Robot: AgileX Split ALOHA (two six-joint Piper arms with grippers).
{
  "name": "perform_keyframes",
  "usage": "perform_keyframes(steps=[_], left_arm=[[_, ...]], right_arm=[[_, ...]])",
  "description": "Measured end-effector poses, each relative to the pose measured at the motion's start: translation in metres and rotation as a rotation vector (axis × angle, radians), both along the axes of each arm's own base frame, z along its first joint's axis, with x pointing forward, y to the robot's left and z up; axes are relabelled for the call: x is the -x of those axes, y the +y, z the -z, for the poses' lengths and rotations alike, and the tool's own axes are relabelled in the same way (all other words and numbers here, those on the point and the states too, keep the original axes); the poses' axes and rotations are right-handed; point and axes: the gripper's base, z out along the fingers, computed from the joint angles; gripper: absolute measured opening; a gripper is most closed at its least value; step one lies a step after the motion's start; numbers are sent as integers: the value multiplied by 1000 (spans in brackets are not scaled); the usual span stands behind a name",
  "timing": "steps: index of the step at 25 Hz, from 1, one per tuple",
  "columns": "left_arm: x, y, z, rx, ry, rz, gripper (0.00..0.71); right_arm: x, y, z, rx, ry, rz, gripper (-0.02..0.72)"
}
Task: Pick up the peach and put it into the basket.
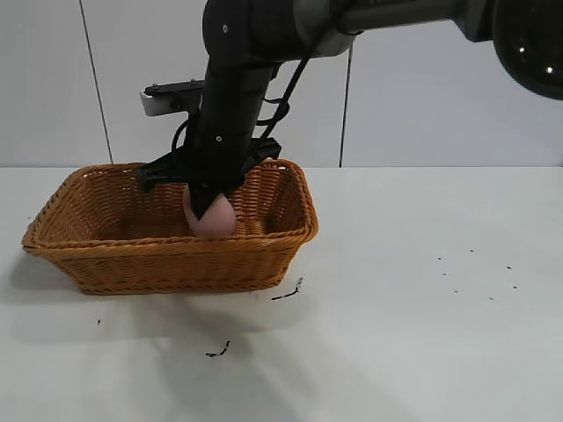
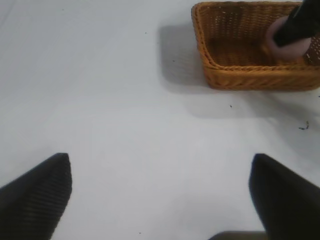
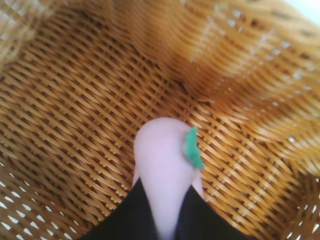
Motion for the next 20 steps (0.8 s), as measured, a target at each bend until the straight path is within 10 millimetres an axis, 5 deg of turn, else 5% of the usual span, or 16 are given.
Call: perform_keyframes(steps=[12,20], left_arm=[[0,0,0,0,0,0,693],[0,0,0,0,0,0,693]], right_arm=[[3,-23,-123,-77,-103,29,688],[-41,-122,-137,-38,-93,236,688]])
